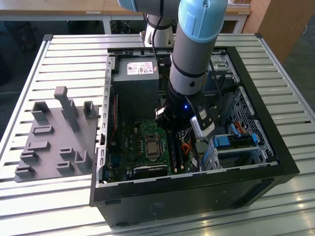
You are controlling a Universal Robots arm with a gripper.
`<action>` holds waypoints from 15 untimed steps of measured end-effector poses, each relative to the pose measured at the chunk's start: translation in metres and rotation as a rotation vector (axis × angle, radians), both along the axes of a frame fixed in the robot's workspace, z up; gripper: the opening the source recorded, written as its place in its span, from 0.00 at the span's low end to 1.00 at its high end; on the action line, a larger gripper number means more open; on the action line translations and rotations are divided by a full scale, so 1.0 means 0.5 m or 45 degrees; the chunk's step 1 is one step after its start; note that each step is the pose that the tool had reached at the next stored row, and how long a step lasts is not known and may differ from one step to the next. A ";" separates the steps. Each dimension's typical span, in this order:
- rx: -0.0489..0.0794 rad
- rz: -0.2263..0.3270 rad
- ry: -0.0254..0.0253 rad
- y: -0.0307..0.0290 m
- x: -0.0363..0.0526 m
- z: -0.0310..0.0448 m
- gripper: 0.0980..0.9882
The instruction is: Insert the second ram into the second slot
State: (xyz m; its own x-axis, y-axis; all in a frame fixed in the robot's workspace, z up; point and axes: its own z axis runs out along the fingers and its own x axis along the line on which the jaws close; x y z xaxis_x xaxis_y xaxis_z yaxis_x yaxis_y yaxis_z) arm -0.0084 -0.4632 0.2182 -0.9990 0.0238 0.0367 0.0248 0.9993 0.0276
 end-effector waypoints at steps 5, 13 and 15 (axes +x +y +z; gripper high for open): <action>-0.001 0.000 0.0004 0.000 0.000 -0.007 0.01; 0.004 0.000 -0.0014 0.001 0.000 0.003 0.01; 0.000 0.000 -0.0002 0.000 -0.001 0.017 0.01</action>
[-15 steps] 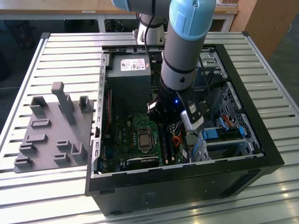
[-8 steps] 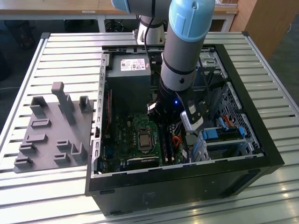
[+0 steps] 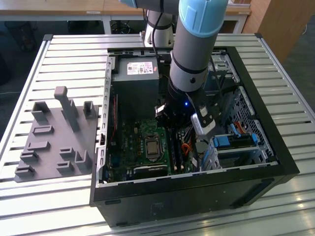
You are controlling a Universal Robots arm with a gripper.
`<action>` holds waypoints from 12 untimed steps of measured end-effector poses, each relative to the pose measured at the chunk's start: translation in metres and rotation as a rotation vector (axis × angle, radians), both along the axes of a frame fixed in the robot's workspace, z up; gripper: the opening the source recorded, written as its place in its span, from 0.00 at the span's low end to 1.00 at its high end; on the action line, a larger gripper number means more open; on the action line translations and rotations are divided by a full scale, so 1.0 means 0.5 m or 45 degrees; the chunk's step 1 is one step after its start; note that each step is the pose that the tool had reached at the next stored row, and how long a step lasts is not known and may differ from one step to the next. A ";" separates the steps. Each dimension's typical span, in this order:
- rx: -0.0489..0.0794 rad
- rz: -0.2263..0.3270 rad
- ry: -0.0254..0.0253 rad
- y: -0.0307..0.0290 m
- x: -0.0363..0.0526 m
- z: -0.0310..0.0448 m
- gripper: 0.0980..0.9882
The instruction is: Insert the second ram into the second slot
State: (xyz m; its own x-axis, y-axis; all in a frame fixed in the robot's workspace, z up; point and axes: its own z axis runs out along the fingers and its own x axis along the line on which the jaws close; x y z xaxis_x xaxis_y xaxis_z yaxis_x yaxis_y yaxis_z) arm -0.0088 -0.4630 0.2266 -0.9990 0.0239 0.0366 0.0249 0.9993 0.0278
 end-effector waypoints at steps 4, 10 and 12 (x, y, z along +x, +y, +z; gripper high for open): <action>0.000 0.000 -0.0001 0.000 -0.001 0.020 0.01; 0.000 0.000 -0.0001 0.000 -0.001 0.034 0.01; 0.000 0.000 0.0000 0.000 -0.001 0.038 0.01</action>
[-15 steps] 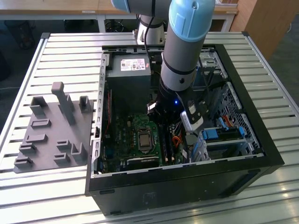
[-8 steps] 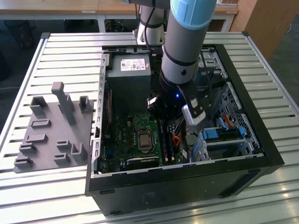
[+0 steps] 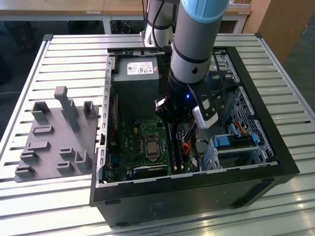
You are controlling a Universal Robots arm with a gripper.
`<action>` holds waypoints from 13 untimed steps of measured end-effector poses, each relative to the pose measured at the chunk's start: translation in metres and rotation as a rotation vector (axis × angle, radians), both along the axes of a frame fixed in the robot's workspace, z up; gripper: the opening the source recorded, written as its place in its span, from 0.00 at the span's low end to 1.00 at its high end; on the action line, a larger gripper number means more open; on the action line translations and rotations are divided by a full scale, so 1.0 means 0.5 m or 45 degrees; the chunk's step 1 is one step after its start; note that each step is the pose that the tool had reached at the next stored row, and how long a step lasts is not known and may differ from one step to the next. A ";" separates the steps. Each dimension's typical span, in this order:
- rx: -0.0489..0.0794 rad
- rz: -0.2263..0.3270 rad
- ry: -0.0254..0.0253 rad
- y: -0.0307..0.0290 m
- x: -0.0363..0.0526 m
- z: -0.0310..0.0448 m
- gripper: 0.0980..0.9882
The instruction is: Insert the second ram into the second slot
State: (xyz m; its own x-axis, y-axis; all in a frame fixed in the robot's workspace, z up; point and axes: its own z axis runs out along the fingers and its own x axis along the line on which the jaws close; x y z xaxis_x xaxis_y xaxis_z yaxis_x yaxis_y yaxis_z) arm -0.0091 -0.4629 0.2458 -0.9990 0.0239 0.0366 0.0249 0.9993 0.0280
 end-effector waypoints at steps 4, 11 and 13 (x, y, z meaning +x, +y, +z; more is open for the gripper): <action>0.000 0.000 0.0000 0.000 0.000 0.009 0.01; 0.000 -0.001 0.0006 0.000 0.000 0.014 0.01; 0.000 -0.001 0.0007 0.000 0.000 0.014 0.01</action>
